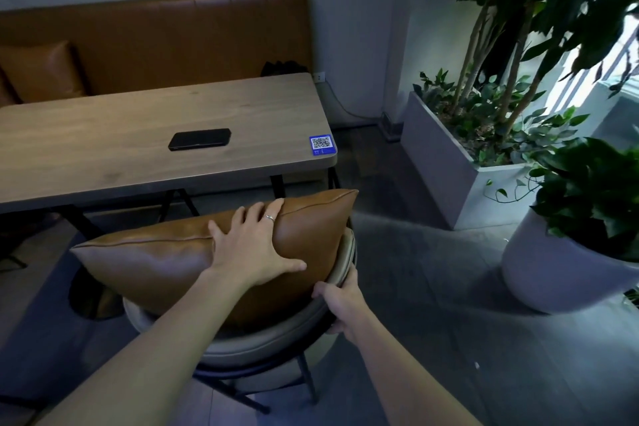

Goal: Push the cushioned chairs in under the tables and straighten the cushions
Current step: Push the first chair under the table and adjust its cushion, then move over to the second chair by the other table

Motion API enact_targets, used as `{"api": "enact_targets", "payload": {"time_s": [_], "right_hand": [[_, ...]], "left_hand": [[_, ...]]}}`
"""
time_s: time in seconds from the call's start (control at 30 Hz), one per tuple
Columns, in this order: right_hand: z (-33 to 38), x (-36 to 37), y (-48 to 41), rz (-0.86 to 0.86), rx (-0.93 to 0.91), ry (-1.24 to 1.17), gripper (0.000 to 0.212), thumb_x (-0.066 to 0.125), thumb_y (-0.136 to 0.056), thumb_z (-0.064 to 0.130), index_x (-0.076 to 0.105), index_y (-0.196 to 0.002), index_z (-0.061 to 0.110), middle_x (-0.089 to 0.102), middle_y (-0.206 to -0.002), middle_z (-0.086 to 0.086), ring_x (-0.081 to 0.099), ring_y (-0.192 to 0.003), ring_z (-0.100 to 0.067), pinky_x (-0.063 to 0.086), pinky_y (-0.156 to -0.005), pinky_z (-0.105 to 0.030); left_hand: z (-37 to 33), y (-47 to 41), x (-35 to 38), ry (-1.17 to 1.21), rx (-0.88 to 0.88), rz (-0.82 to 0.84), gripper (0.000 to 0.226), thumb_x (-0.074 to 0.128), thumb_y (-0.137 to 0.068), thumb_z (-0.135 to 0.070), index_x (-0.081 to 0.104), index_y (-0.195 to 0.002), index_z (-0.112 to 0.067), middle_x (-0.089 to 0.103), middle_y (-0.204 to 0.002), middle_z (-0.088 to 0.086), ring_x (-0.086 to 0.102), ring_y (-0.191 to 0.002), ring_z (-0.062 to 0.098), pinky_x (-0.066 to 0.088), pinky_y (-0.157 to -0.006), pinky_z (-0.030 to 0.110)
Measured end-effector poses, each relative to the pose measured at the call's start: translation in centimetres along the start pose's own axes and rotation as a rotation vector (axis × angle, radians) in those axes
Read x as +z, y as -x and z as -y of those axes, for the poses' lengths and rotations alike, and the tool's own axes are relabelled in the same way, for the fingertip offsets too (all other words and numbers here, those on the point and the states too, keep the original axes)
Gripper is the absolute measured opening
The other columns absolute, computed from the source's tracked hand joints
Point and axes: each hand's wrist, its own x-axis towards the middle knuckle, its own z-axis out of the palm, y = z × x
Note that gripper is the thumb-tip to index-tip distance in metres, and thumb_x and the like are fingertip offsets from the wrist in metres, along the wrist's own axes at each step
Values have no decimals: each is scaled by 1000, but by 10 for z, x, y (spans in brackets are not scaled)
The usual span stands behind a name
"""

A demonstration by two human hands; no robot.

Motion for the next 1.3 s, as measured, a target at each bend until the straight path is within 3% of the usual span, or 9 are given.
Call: {"api": "enact_targets", "payload": {"time_s": [0.23,0.67,0.87,0.97,1.13,1.23,1.3], "right_hand": [[-4,4,4,-21,-13,8,112,73,-69,21,13,-158,49,52,-146,-8,53,-126,-39,57,-90,-64],[-1,1,-1,-37,-28,-21,102,72,-79,8,18,-160,40,52,-145,-12,54,-125,-41,55,-89,-70],[1,-4,0,-2,-20,83,108,77,-83,16,6,-163,35,44,-157,-13,48,-137,-40,48,-106,-61],[18,-8,13,-74,-118,237,108,77,-84,18,5,-165,24,40,-159,-15,44,-141,-38,40,-114,-54],[78,-6,73,-257,-416,460,81,58,-87,11,25,-160,19,39,-158,-15,48,-135,-38,42,-104,-44],[112,16,127,-370,-635,683,89,57,-86,13,13,-164,20,22,-168,-16,40,-143,-43,39,-112,-51],[127,39,167,-395,-826,859,86,60,-90,18,15,-163,21,21,-169,-15,33,-148,-42,35,-115,-57]], "left_hand": [[3,3,-1,13,3,-13,119,65,-62,-84,7,-157,-42,18,-167,-2,15,-153,30,10,-115,70],[8,3,6,17,28,-61,119,62,-62,-86,6,-156,-42,17,-167,0,10,-154,31,5,-115,68],[16,21,2,-25,67,-73,108,55,-74,-82,0,-157,-42,11,-170,0,8,-155,27,6,-119,62],[31,39,-15,-25,70,-62,92,52,-84,-73,8,-158,-39,16,-169,0,16,-154,25,13,-120,57],[57,77,-75,-21,42,-172,74,44,-94,-62,18,-158,-34,34,-162,-1,31,-148,23,23,-118,51],[77,105,-124,-44,10,-238,72,41,-96,-58,18,-159,-31,34,-162,0,29,-149,23,23,-118,51],[94,128,-158,-68,-5,-305,69,41,-97,-57,24,-158,-29,37,-160,1,30,-148,25,23,-118,52]]}}
